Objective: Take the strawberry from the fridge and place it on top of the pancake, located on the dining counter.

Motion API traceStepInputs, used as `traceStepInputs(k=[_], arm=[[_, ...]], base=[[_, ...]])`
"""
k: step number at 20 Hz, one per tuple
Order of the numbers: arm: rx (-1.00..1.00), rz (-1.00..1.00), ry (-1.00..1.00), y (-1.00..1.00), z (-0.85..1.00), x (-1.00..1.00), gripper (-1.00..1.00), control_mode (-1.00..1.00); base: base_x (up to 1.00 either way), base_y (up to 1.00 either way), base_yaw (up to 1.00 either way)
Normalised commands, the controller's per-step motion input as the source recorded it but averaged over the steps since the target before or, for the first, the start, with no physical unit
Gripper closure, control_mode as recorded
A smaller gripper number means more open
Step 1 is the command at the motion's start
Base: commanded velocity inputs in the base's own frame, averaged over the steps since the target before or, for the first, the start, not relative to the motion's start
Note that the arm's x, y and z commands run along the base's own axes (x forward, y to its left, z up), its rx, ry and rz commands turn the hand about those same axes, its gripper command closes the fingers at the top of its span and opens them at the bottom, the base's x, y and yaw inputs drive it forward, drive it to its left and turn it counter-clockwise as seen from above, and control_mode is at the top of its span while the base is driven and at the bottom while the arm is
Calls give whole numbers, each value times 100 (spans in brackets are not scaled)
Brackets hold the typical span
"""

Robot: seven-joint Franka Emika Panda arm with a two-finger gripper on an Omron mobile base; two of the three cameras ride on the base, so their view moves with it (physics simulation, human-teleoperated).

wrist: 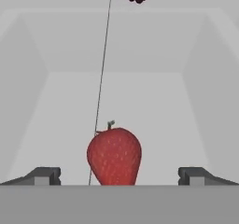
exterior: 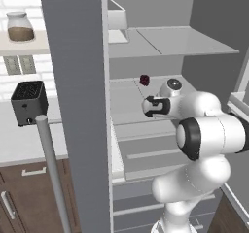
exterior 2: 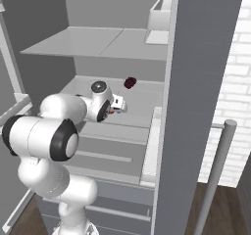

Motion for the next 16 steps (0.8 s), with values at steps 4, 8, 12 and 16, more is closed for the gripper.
traceStepInputs(k=[4, 8, 12, 16], arm=[[0, 0, 0, 0, -12, 15, -100, -100], [0, 0, 0, 0, -11, 10, -100, -100], [0, 0, 0, 0, -10, 13, -100, -100], [0, 0, 0, 0, -7, 18, -100, -100]], base=[[0, 0, 0], [0, 0, 0], [0, 0, 0], [0, 0, 0]])
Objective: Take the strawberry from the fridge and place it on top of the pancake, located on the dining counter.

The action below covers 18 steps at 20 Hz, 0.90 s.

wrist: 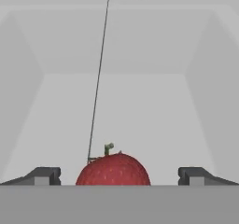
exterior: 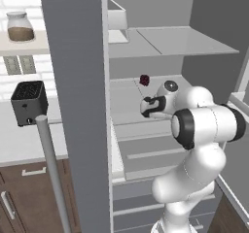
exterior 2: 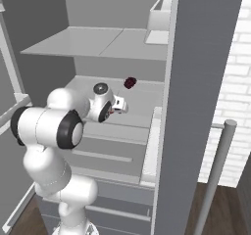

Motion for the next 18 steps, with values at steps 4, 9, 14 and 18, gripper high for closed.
traceStepInputs(k=[4, 9, 14, 18], arm=[[0, 0, 0, 4, -12, 14, 100, -100], [-1, -2, 4, 7, -28, 0, 100, -100], [-1, -3, 0, 6, -13, -23, 100, -100], [0, 0, -13, -4, 63, -96, 100, -100]], base=[[0, 0, 0], [0, 0, 0], [0, 0, 0], [0, 0, 0]])
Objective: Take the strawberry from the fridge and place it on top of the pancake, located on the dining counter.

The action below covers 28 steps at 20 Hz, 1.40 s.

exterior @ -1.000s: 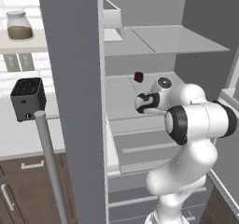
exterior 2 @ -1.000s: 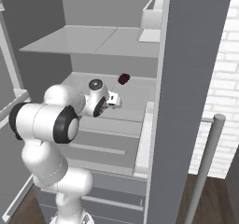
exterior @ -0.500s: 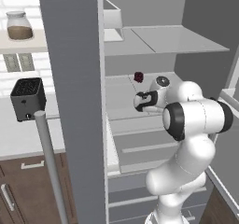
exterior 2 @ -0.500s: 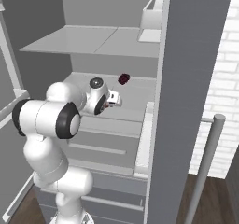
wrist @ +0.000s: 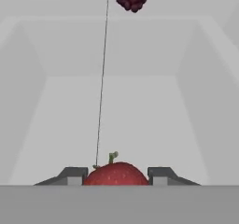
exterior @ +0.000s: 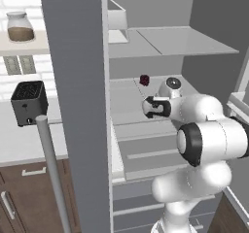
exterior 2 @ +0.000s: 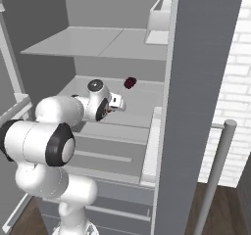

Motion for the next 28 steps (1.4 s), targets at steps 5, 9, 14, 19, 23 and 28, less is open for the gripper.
traceStepInputs(k=[5, 9, 14, 19, 23, 28], arm=[[0, -1, -4, -13, 100, -100, 100, -100], [0, -1, 0, -19, 100, -99, 100, -100], [0, -2, 4, -2, 98, -95, 100, -100], [2, 0, 0, 0, 66, -95, 100, -100], [1, 0, -1, 8, 38, -79, 100, -100], [0, -3, -1, 14, 29, -65, 100, -100]], base=[[0, 0, 0], [0, 0, 0], [0, 0, 0], [0, 0, 0], [0, 0, 0], [0, 0, 0]])
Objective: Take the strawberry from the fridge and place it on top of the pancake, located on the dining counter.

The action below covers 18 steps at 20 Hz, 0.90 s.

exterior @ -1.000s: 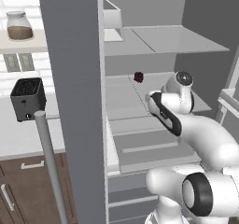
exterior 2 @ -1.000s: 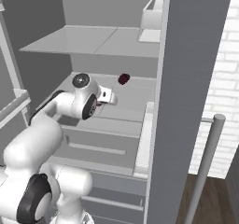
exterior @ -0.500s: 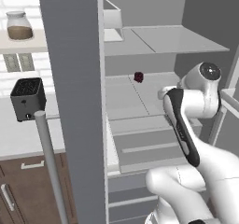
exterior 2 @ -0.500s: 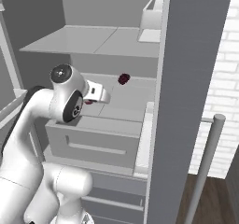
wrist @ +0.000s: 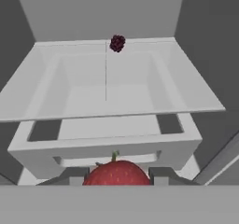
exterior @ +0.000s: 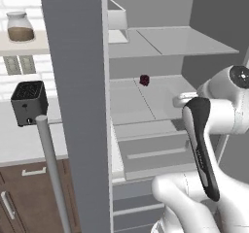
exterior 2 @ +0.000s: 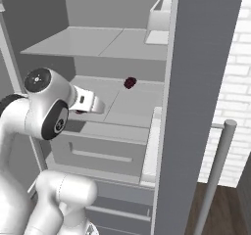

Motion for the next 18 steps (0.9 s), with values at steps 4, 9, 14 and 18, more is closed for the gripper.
traceStepInputs(k=[4, 9, 14, 18], arm=[[0, -8, -2, 6, 34, -55, 100, -100], [0, -3, 0, 2, 15, -28, 100, 100], [0, 0, 0, 0, 0, 0, 100, 100], [0, 0, 0, 0, 0, 0, 100, 100]], base=[[0, 0, 0], [-58, 0, -4], [-100, -10, -3], [-100, -1, 8]])
